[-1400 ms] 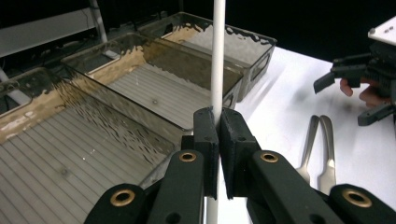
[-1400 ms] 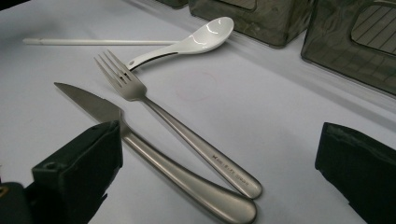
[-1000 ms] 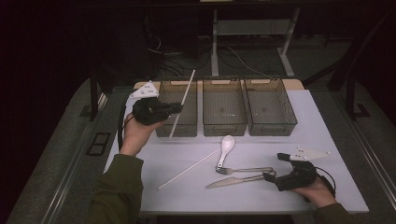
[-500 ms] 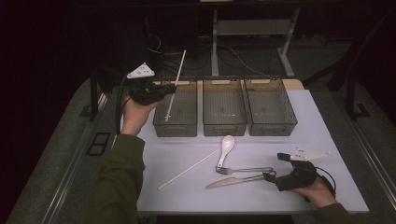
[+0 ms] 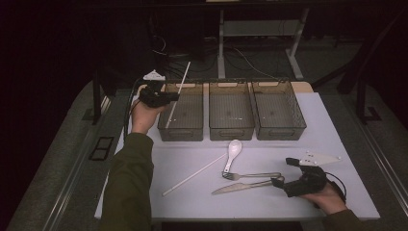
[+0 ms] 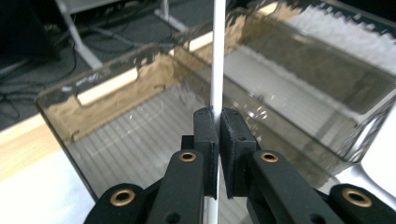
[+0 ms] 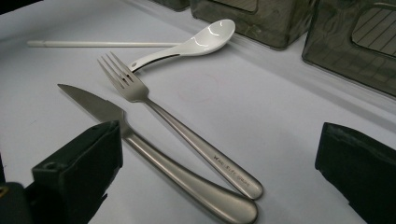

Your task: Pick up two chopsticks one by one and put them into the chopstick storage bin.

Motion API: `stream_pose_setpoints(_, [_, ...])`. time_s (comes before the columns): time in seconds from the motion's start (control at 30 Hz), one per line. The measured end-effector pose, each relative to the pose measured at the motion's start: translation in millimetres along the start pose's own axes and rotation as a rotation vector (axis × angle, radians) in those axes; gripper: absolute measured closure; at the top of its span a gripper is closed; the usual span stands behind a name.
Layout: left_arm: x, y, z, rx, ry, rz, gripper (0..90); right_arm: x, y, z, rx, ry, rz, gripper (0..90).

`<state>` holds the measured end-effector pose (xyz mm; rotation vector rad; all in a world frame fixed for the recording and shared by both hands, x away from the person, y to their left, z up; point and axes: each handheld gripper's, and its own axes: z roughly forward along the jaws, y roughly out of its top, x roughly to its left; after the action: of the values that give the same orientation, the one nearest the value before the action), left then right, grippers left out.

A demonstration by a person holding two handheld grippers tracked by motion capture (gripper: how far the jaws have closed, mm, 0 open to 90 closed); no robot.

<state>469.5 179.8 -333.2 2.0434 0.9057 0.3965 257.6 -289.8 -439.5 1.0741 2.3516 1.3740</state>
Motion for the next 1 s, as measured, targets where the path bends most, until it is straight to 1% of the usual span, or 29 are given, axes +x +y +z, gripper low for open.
stream_pose_setpoints(0.13, [2.1, -3.2, 5.0, 0.036, 0.015, -0.015, 84.8, 0.2, 0.0, -0.2, 0.0, 0.001, -0.001, 0.8])
stream_pose_setpoints(0.17, [2.3, -4.5, 6.1, 0.046, 0.021, -0.027, 84.7, 0.3, 0.0, -0.2, 0.0, 0.001, -0.001, 0.8])
stream_pose_setpoints(0.2, [3.4, -5.9, 7.7, 0.051, 0.023, -0.026, 84.7, 0.3, 0.0, -0.2, 0.0, 0.001, -0.001, 0.8])
stream_pose_setpoints(0.3, [6.0, -10.3, 10.9, 0.079, 0.027, -0.044, 84.7, 0.3, 0.0, -0.1, 0.0, 0.001, -0.001, 0.7])
stream_pose_setpoints(0.4, [8.0, -15.2, 14.4, 0.091, 0.023, -0.065, 84.7, 0.2, 0.0, -0.1, 0.0, 0.001, -0.001, 0.8])
stream_pose_setpoints(0.57, [10.2, -22.4, 20.3, 0.123, 0.017, -0.084, 84.7, 0.5, 0.0, 0.0, 0.001, 0.002, -0.002, 0.7])
stream_pose_setpoints(0.6, [10.0, -24.0, 21.8, 0.123, 0.021, -0.1, 84.7, 0.3, 0.0, 0.1, 0.0, 0.001, -0.003, 0.7])
stream_pose_setpoints(0.7, [12.4, -25.7, 24.9, 0.12, 0.019, -0.103, 84.6, 0.3, 0.0, 0.3, 0.0, 0.001, -0.005, 0.7])
stream_pose_setpoints(0.73, [11.2, -26.3, 26.1, 0.119, 0.022, -0.123, 84.6, 0.3, 0.0, 0.4, 0.001, 0.002, -0.006, 0.8])
stream_pose_setpoints(0.77, [11.6, -26.2, 27.6, 0.118, 0.019, -0.117, 84.6, 0.5, 0.0, 0.4, 0.001, 0.002, -0.006, 0.7])
stream_pose_setpoints(0.8, [10.7, -26.3, 29.0, 0.122, 0.02, -0.128, 84.6, 0.5, 0.0, 0.3, 0.001, 0.002, -0.006, 0.8])
stream_pose_setpoints(0.83, [10.9, -26.2, 30.6, 0.127, 0.019, -0.122, 84.5, 0.6, 0.1, 0.2, 0.0, 0.002, -0.005, 0.8])
stream_pose_setpoints(0.87, [10.0, -26.4, 32.7, 0.126, 0.02, -0.132, 84.5, 0.5, 0.1, 0.2, 0.0, 0.002, -0.005, 0.8])
stream_pose_setpoints(0.97, [9.4, -26.4, 38.6, 0.143, 0.03, -0.13, 84.3, 0.6, 0.1, 0.2, 0.0, 0.003, -0.006, 0.8])
stream_pose_setpoints(1.0, [8.9, -26.6, 40.6, 0.147, 0.035, -0.136, 84.3, 0.6, 0.1, 0.2, 0.0, 0.003, -0.006, 0.7])
